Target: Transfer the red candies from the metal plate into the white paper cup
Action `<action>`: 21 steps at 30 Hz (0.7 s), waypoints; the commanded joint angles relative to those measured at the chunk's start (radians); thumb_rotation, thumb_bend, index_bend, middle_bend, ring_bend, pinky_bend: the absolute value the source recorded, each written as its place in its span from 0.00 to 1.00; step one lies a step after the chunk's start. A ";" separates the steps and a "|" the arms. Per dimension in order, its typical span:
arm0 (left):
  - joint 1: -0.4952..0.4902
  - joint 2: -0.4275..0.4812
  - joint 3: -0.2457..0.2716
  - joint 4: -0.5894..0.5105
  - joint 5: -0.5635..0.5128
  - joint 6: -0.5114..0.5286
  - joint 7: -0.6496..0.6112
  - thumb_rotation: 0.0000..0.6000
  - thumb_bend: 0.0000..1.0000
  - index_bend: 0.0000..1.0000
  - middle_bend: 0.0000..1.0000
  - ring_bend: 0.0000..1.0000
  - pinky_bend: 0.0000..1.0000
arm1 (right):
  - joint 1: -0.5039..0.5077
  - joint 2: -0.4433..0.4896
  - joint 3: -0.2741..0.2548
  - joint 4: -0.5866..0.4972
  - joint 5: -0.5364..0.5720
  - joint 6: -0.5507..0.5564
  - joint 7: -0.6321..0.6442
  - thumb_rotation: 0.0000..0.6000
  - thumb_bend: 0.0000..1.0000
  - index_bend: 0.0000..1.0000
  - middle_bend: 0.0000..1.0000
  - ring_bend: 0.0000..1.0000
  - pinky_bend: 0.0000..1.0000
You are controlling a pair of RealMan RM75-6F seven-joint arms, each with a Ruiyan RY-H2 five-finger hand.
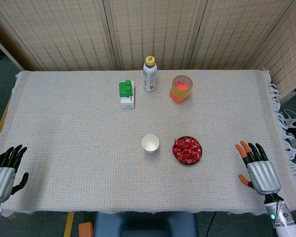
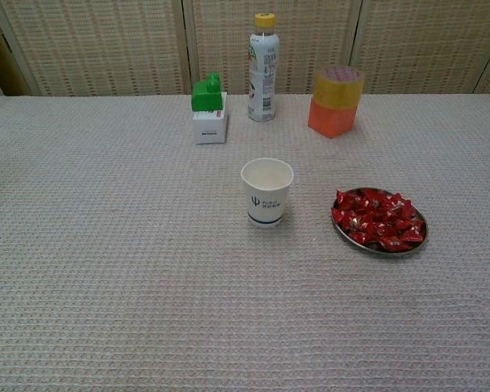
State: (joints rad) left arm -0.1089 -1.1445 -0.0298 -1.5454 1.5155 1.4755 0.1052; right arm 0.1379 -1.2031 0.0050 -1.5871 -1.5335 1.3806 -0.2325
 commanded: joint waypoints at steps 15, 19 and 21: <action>-0.001 0.003 0.009 -0.004 0.015 -0.001 -0.002 1.00 0.43 0.00 0.00 0.00 0.13 | -0.002 -0.012 -0.009 0.008 -0.028 0.013 0.000 1.00 0.14 0.00 0.00 0.00 0.00; -0.009 0.009 0.008 -0.002 0.007 -0.021 -0.023 1.00 0.43 0.00 0.00 0.00 0.13 | 0.006 -0.023 -0.013 0.010 -0.031 -0.003 -0.007 1.00 0.14 0.00 0.00 0.00 0.00; -0.013 0.011 0.002 -0.002 -0.006 -0.030 -0.028 1.00 0.43 0.00 0.00 0.00 0.13 | 0.024 -0.027 -0.012 0.011 -0.034 -0.032 -0.010 1.00 0.14 0.00 0.00 0.00 0.00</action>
State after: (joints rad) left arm -0.1186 -1.1353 -0.0242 -1.5477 1.5161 1.4509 0.0817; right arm 0.1505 -1.2266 -0.0068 -1.5769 -1.5651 1.3649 -0.2403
